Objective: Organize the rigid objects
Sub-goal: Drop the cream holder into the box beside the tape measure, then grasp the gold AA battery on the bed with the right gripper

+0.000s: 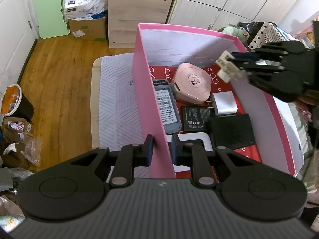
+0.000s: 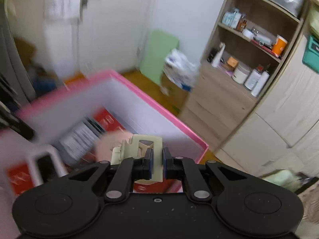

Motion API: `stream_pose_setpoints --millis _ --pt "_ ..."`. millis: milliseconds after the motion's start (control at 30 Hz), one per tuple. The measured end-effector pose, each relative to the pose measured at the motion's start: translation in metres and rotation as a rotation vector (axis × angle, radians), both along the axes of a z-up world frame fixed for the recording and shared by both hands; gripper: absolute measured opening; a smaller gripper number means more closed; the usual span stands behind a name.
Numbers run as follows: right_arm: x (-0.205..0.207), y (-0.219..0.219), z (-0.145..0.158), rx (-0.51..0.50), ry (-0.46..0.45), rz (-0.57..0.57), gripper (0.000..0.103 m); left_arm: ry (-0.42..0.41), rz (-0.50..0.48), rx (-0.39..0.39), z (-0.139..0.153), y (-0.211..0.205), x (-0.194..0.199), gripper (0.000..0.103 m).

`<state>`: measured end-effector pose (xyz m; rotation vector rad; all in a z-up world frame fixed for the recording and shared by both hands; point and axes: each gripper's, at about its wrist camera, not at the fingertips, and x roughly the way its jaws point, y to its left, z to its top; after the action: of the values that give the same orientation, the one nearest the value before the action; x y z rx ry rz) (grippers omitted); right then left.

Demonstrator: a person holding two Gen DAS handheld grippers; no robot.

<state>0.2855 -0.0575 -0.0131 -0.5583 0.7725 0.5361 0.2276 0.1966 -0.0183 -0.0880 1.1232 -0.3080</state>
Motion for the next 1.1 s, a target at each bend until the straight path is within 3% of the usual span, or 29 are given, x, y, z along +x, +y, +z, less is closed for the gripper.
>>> stream_pose_setpoints --millis 133,167,200,267,500,600,700,833,967,1033,1100 --pt "0.006 0.013 -0.009 -0.153 -0.067 -0.051 0.012 -0.003 -0.011 -0.016 -0.001 0.003 0.0 0.016" --pt "0.005 0.014 -0.008 -0.144 -0.06 -0.052 0.02 -0.003 -0.012 -0.018 -0.001 0.003 0.0 0.016" --pt "0.002 0.013 -0.003 -0.11 -0.046 -0.053 0.031 -0.004 -0.013 -0.021 -0.001 0.004 0.0 0.016" --pt "-0.005 0.005 0.01 -0.02 -0.011 -0.036 0.04 -0.005 -0.019 -0.027 -0.001 0.005 -0.001 0.017" --pt "-0.046 -0.056 0.043 0.308 -0.003 -0.111 0.046 -0.008 -0.035 -0.041 -0.002 0.007 0.0 0.019" --pt "-0.068 -0.089 0.049 0.406 -0.051 -0.184 0.056 -0.009 -0.04 -0.048 -0.002 0.008 0.001 0.019" --pt "-0.085 -0.117 0.04 0.398 -0.102 -0.264 0.057 -0.011 -0.043 -0.051 -0.003 0.009 0.0 0.02" --pt "-0.099 -0.14 0.015 0.368 -0.083 -0.356 0.057 -0.014 -0.042 -0.059 -0.003 0.011 0.0 0.02" --pt "-0.104 -0.144 -0.011 0.324 -0.083 -0.374 0.057 -0.015 -0.041 -0.061 -0.003 0.011 -0.001 0.02" --pt "-0.101 -0.145 -0.025 0.323 -0.11 -0.384 0.059 -0.013 -0.039 -0.062 -0.004 0.011 -0.001 0.02" --pt "-0.095 -0.146 -0.035 0.319 -0.118 -0.418 0.069 -0.013 -0.039 -0.061 -0.004 0.011 -0.001 0.02"
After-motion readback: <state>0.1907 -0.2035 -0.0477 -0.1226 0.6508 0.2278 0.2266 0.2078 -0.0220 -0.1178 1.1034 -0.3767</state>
